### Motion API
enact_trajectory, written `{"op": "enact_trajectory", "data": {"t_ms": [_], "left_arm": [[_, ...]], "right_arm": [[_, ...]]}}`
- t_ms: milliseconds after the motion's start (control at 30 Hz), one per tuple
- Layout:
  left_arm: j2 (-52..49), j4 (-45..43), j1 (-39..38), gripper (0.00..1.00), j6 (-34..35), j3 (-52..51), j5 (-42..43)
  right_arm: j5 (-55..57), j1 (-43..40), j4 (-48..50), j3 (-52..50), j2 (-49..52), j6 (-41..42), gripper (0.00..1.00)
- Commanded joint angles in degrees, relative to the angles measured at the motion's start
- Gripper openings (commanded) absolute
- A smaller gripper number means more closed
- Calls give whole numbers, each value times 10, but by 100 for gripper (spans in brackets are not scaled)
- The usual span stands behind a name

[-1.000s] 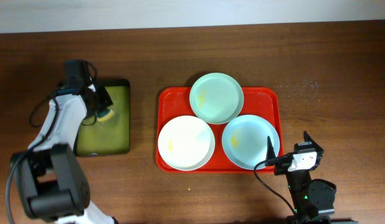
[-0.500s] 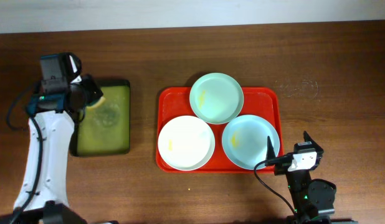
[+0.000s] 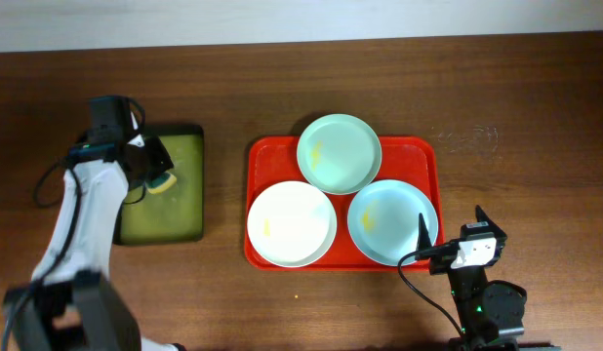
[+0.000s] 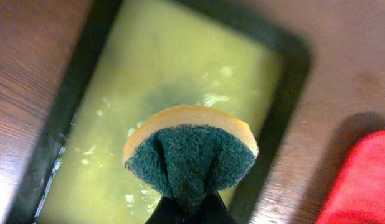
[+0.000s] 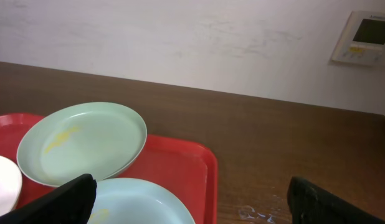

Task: Clean dirty plates on tray and stack at the side
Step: 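Lift the sponge with the left gripper out of the soapy water, then carry the sponge with the left gripper onto the white plate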

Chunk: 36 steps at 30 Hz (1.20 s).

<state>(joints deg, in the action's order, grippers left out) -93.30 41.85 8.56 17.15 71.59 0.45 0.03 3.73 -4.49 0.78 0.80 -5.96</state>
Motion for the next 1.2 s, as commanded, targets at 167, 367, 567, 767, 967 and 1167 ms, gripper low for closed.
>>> {"op": "enact_trajectory", "data": {"t_ms": [167, 367, 567, 767, 967, 1167], "left_arm": [[106, 9, -13, 0, -5, 21, 42], [100, 19, -19, 0, -5, 15, 61], [100, 42, -73, 0, -6, 15, 77], [99, 79, -119, 0, -7, 15, 71], [87, 70, -187, 0, 54, -19, 74], [49, 27, -286, 0, 108, -64, 91]], "right_arm": [[7, -4, -1, -5, -4, 6, 99], [7, -4, -1, -5, -4, 6, 99], [7, -4, -1, -5, -4, 6, 99], [7, -4, -1, -5, -4, 6, 99], [7, -4, -1, -5, -4, 6, 99], [7, -4, -1, -5, -4, 6, 99]]}}
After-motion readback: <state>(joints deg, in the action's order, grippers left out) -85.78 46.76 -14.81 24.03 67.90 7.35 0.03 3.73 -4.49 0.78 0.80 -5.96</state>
